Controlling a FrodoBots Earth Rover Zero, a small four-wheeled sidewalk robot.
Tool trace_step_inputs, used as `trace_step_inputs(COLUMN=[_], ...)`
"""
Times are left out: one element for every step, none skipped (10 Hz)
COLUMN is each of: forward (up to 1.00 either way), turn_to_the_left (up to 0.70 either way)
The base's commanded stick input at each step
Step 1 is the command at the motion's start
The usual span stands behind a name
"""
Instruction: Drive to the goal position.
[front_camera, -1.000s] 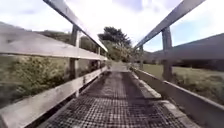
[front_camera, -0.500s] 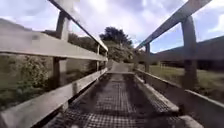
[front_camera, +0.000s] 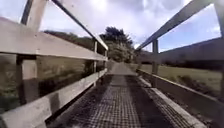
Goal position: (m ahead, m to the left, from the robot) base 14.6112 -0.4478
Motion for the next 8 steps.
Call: trace_step_inputs(forward=[1.00,1.00,1.00,1.00,1.00,1.00,1.00,1.00], turn_to_the_left=[0.00,-0.40,-0.38,-0.09,0.00,0.00,0.00,0.00])
